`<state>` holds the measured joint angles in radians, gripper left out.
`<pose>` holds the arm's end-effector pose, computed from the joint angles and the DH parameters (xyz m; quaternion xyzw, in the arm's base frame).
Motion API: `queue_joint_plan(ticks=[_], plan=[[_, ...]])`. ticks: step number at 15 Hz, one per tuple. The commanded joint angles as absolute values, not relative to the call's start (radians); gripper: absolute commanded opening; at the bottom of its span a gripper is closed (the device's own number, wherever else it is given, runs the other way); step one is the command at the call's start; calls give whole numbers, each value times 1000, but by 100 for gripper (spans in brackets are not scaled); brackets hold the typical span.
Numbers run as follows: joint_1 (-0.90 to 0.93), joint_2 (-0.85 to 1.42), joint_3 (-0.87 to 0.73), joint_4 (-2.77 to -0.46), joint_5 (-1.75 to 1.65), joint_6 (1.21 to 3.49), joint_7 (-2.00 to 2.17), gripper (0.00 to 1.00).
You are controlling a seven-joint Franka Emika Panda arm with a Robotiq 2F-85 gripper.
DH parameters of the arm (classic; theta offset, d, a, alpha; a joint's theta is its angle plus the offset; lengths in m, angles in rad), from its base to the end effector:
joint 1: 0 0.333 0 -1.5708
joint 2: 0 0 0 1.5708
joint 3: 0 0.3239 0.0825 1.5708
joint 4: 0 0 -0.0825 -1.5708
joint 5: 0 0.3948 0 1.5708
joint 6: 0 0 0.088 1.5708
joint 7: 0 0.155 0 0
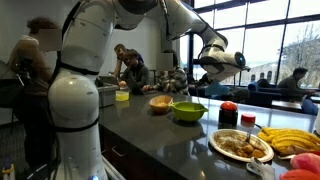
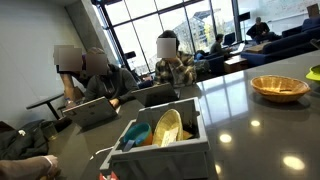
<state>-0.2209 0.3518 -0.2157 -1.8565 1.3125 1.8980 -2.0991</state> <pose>0.6346 -0.1603 0.3327 -0.7491 -0.4056 -0.4548 0.2598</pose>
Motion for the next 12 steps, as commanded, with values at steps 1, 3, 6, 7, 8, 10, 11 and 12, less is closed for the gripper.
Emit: queue_joint_plan(ticks=[1,3,6,7,8,10,11,12], plan=[[-221,277,-210,-1918,1267,1960,-2194,1],[-219,260,-207,-1938,1259,1977,-2231,1],[-216,248,-205,-1965,1252,2016,-2260,1],[-214,247,-205,-1972,1253,2033,-2262,1],[-213,234,-205,-1985,1251,2045,-2269,1],[-211,225,-202,-2002,1251,2068,-2288,1],[-207,211,-202,-2015,1244,2083,-2291,1],[-205,204,-200,-2022,1243,2095,-2298,1]])
